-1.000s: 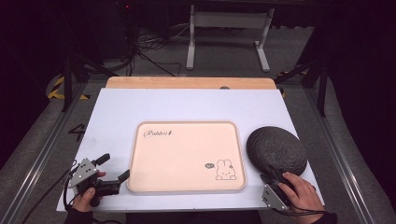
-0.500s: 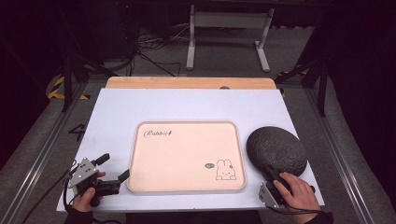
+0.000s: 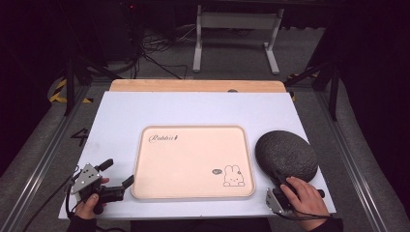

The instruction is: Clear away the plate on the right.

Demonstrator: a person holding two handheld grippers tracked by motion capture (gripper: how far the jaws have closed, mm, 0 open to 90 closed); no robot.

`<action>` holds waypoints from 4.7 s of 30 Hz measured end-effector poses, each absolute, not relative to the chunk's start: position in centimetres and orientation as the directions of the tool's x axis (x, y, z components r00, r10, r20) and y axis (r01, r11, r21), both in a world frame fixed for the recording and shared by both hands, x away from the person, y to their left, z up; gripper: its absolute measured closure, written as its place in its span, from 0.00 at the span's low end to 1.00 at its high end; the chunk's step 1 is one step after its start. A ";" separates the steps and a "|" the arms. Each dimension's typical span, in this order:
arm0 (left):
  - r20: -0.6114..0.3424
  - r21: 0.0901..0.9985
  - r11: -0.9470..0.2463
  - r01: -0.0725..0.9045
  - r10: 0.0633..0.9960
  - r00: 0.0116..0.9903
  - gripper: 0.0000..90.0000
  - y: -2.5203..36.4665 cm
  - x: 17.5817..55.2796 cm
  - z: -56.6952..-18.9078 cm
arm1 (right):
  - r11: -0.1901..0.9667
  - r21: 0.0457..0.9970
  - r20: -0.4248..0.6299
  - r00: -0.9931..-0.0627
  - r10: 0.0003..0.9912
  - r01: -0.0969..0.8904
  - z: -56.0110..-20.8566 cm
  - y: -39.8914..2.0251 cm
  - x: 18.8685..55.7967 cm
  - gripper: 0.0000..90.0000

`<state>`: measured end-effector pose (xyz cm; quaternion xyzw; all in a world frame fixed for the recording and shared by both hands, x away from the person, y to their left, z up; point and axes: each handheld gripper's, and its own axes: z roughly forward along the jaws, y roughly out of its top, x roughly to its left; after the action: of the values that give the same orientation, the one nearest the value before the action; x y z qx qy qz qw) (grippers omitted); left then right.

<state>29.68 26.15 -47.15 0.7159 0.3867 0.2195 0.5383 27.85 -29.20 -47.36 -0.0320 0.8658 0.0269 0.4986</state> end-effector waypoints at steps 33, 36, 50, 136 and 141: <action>-0.096 0.939 -0.131 0.319 0.787 0.609 0.02 26.1 29.7 -47.1 | 0.988 0.128 -0.881 -0.467 0.070 -0.092 -45.1 -30.6 28.3 0.94; -0.095 0.939 -0.133 0.318 0.787 0.609 0.02 26.1 29.7 -47.1 | 0.986 0.130 -0.886 -0.459 0.066 -0.108 -44.6 -30.5 28.2 0.94; -0.096 0.938 -0.133 0.320 0.787 0.609 0.02 26.1 29.7 -47.1 | 0.983 0.116 -0.905 -0.422 0.047 -0.140 -42.4 -30.2 28.3 0.92; -0.087 0.941 -0.135 0.311 0.791 0.606 0.02 26.0 29.6 -47.2 | 0.829 0.088 -0.926 -0.353 -0.136 -0.552 -39.2 -13.6 29.6 0.88; -0.087 0.948 -0.117 0.294 0.797 0.598 0.02 26.1 29.4 -47.2 | 0.821 0.087 -0.918 -0.365 -0.153 -0.564 -39.9 -12.8 29.8 0.88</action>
<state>29.38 26.12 -47.20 0.7106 0.3838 0.2317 0.5422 29.85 -12.76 -39.90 -0.2237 0.8019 0.1985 0.5173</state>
